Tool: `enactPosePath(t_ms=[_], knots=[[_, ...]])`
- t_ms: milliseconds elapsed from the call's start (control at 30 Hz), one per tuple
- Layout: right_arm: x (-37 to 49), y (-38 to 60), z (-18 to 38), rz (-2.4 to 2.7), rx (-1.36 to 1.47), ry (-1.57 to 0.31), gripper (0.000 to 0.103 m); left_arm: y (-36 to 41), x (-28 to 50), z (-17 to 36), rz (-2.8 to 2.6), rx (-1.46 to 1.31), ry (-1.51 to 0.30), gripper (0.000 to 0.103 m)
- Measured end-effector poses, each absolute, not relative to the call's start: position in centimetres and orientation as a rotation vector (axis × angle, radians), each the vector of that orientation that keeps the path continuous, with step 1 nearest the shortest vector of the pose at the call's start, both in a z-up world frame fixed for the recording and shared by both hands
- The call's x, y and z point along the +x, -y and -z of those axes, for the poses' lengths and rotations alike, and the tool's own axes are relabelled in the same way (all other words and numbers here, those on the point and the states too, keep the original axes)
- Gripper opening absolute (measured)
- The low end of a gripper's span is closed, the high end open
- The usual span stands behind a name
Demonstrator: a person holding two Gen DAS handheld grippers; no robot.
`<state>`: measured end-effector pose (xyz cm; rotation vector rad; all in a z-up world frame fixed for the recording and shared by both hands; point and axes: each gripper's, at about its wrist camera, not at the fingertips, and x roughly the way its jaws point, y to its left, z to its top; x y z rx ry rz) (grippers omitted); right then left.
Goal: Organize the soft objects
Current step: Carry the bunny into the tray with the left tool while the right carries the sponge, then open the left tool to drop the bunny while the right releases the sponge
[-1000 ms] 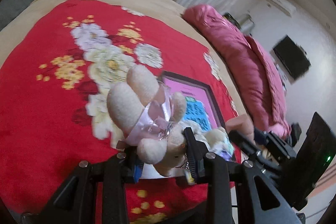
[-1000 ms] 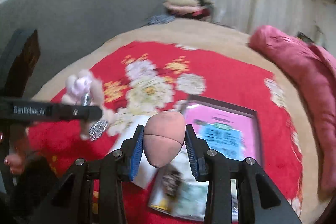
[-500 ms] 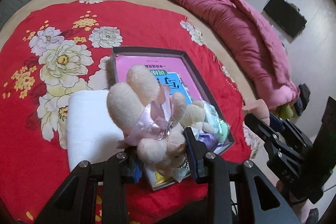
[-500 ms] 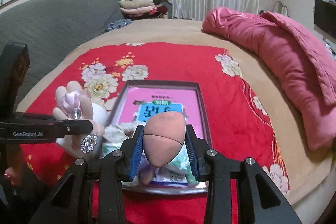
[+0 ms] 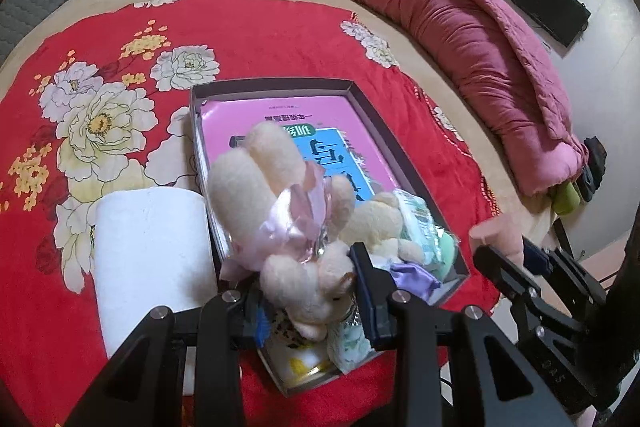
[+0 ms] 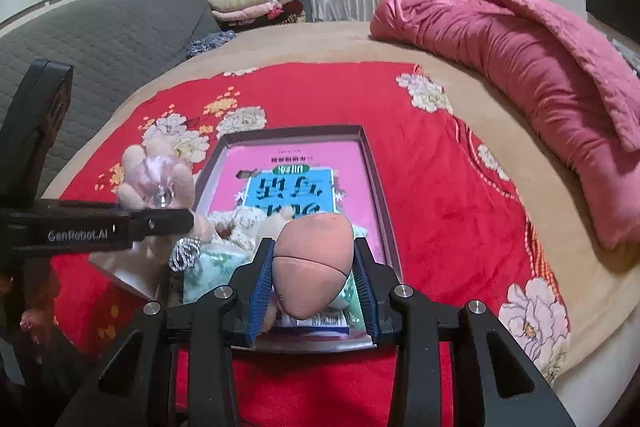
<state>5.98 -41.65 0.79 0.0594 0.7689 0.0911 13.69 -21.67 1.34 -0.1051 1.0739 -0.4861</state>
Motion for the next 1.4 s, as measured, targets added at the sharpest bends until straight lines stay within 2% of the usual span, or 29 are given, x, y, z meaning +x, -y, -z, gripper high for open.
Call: enactPosePath(t_ms=[700, 933, 1000, 1067, 1200, 1333, 1400], knots=[[7.0, 42.4, 4.6, -0.082, 0.019, -0.894, 0.041, 23.4, 18.0, 3.2, 0.460, -0.064, -1.145, 0.037], [6.9, 42.5, 5.9, -0.069, -0.023, -0.895, 0.042, 24.0, 18.0, 3.2, 0.477, -0.049, -1.146, 0.046], [6.8, 42.5, 5.8, -0.074, -0.019, -0.887, 0.044, 24.0, 17.8, 3.0, 0.480, -0.046, -1.132, 0.053], [6.8, 42.4, 5.9, -0.091, -0.008, -0.886, 0.053, 23.9, 17.6, 2.7, 0.485, -0.054, -1.123, 0.061], [6.8, 41.9, 5.6, -0.100, -0.021, -0.882, 0.060, 23.8, 17.4, 1.8, 0.488, -0.051, -1.106, 0.062], [6.3, 41.7, 4.3, -0.083, -0.036, -0.821, 0.074, 23.2, 17.4, 0.9, 0.491, -0.064, -1.087, 0.062], [6.0, 42.0, 3.1, -0.073, -0.028, -0.772, 0.074, 22.8, 17.2, 0.2, 0.490, -0.076, -1.070, 0.062]])
